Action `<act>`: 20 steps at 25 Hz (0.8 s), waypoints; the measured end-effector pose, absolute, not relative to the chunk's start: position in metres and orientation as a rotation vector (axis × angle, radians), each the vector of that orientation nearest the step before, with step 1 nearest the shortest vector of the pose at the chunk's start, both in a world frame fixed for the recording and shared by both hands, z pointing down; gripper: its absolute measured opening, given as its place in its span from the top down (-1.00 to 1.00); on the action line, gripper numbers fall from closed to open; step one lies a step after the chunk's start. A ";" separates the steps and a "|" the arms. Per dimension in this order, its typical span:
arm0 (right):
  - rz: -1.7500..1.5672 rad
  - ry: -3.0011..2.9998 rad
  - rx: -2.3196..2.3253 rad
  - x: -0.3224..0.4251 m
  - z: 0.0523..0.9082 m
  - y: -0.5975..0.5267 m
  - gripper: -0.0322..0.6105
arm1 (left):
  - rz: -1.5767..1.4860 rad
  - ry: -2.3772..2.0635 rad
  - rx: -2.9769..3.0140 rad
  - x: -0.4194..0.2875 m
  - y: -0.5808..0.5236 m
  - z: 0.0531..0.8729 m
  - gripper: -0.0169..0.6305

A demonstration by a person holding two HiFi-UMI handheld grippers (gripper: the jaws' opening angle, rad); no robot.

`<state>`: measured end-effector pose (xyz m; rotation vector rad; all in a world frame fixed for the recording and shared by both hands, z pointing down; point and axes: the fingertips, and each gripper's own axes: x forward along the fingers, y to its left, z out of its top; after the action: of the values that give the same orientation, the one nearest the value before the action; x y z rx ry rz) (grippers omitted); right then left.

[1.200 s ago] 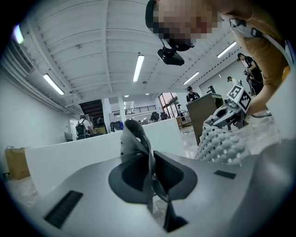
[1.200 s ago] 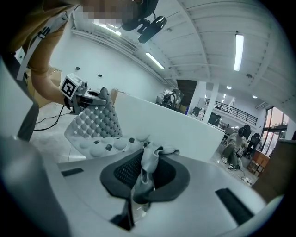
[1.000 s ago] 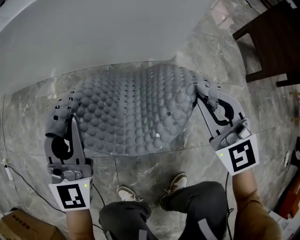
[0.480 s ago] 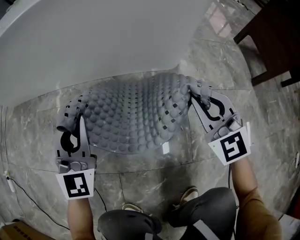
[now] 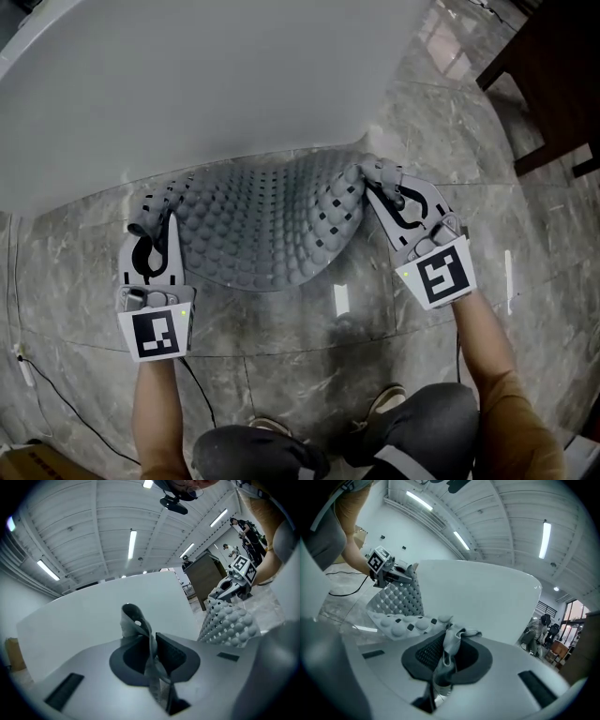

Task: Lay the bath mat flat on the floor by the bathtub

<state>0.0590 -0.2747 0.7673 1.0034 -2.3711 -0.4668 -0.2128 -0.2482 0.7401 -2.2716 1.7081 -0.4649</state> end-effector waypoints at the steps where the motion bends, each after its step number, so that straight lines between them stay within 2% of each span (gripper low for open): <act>1: -0.462 -2.368 1.001 0.059 0.771 -0.279 0.77 | -0.454 1.729 -2.269 -0.215 -0.253 0.742 0.83; 20: -0.453 -2.344 1.084 0.068 0.809 -0.337 0.77 | -0.495 1.737 -2.175 -0.218 -0.285 0.748 0.82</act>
<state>0.0679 -0.3369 0.8093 1.0842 -2.3438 -0.4535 -0.2176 -0.2853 0.7480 -2.1747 1.7366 -0.4953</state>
